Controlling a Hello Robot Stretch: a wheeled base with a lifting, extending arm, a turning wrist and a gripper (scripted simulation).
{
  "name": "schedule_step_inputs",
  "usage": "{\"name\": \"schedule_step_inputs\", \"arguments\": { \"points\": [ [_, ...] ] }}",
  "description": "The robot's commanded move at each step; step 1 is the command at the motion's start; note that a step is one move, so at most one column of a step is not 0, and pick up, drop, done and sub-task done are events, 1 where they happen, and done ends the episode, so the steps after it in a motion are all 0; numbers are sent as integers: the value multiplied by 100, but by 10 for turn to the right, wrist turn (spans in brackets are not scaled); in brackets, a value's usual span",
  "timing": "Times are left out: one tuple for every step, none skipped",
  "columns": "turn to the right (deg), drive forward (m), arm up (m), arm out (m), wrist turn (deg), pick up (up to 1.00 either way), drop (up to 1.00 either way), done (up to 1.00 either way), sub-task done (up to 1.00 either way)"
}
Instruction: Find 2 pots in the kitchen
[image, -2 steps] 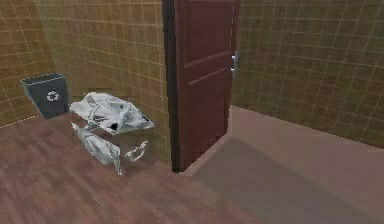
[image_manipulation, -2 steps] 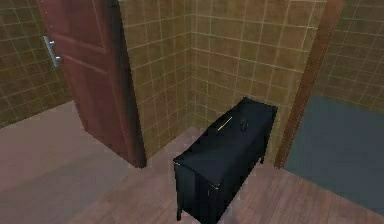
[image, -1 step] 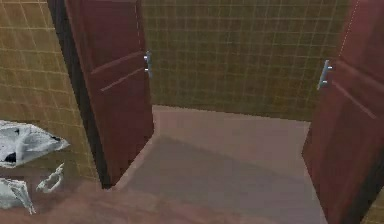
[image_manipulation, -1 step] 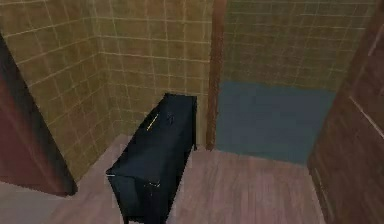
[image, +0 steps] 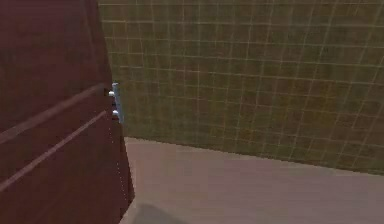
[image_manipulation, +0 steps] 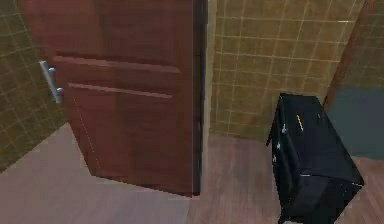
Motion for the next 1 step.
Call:
{"name": "schedule_step_inputs", "arguments": {
  "points": [
    [0, 100, 0, 0, 0, 0, 0, 0, 0]
  ]
}}
